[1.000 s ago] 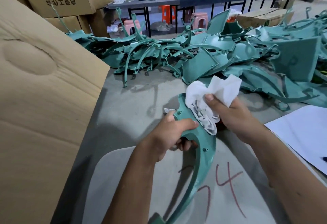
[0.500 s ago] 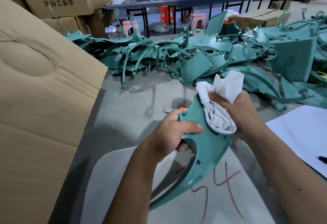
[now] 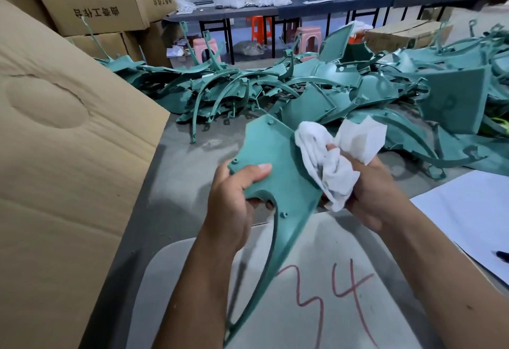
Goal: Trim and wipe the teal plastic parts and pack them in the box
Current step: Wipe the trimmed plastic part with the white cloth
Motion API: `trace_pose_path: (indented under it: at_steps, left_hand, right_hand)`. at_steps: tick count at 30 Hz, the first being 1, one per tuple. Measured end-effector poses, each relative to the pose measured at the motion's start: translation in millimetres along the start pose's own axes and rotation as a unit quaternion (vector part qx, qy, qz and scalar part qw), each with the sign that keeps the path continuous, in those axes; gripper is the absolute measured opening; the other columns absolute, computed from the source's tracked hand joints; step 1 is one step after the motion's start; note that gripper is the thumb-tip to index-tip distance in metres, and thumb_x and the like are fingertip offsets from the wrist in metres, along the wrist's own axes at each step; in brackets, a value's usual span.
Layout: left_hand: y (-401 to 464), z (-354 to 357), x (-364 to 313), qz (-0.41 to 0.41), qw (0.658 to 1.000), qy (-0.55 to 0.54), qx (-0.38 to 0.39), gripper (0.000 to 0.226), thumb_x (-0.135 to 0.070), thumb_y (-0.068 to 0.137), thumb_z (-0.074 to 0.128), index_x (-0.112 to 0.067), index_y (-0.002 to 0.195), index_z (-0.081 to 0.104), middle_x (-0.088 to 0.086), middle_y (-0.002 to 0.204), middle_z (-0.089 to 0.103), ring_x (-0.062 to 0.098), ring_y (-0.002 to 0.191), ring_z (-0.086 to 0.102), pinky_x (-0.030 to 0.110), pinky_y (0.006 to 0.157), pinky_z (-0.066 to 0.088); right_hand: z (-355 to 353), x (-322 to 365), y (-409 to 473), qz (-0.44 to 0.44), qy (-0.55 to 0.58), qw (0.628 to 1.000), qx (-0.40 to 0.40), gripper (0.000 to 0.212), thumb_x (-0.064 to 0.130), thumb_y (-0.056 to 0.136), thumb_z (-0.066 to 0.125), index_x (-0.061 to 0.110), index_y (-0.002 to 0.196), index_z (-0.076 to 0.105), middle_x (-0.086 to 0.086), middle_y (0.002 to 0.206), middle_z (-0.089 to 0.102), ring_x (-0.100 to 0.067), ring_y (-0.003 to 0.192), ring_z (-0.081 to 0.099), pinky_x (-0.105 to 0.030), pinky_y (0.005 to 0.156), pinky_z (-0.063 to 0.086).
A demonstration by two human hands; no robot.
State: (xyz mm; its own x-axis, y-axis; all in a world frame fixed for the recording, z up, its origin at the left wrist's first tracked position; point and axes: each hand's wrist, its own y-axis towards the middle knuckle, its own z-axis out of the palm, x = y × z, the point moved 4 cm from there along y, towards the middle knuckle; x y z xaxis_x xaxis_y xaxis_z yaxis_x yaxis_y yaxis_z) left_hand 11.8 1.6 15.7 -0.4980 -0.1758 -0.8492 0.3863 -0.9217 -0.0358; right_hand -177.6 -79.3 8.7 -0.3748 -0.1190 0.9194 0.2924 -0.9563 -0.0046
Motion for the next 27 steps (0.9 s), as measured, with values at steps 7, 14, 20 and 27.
trace_pose_path:
  at_steps: [7, 14, 20, 27]
  left_hand:
    - [15, -15, -5, 0.019, 0.995, -0.049, -0.085, 0.017, 0.001, 0.092, 0.062, -0.007, 0.106, 0.056, 0.009, 0.082, 0.072, 0.02, 0.059, 0.068, 0.027, 0.044, 0.048]
    - [14, 4, 16, 0.032, 0.998, 0.054, -0.027, 0.012, -0.002, 0.097, 0.059, -0.001, 0.108, 0.064, 0.006, 0.078, 0.071, 0.016, 0.06, 0.064, 0.026, 0.048, 0.049]
    - [16, -1, 11, 0.063, 0.994, 0.048, -0.07, 0.018, -0.002, 0.099, 0.057, -0.001, 0.114, 0.066, 0.009, 0.094, 0.073, 0.02, 0.077, 0.069, 0.029, 0.057, 0.055]
    - [27, -44, 0, 0.027, 0.955, -0.062, -0.288, 0.044, -0.009, 0.093, 0.066, 0.001, 0.132, 0.051, 0.022, 0.119, 0.067, 0.017, 0.072, 0.075, 0.036, 0.066, 0.064]
  right_hand:
    - [37, -22, -13, -0.017, -0.007, 1.0, -0.008, 0.018, 0.024, 0.098, 0.066, 0.018, 0.086, 0.078, 0.007, 0.074, 0.077, -0.006, 0.067, 0.074, -0.029, 0.061, 0.059]
    - [43, -26, -15, -0.03, 0.022, 0.997, -0.068, 0.014, 0.006, 0.09, 0.076, 0.007, 0.105, 0.078, -0.016, 0.103, 0.079, -0.031, 0.094, 0.077, -0.045, 0.08, 0.064]
    - [55, -20, -26, -0.102, -0.026, 0.994, 0.017, 0.024, -0.005, 0.093, 0.067, 0.014, 0.102, 0.078, -0.002, 0.102, 0.08, -0.012, 0.089, 0.075, -0.024, 0.073, 0.059]
    - [67, -28, -39, -0.125, -0.217, 0.953, 0.173, 0.008, -0.002, 0.1, 0.06, -0.003, 0.101, 0.069, -0.014, 0.092, 0.075, -0.014, 0.082, 0.069, -0.022, 0.073, 0.055]
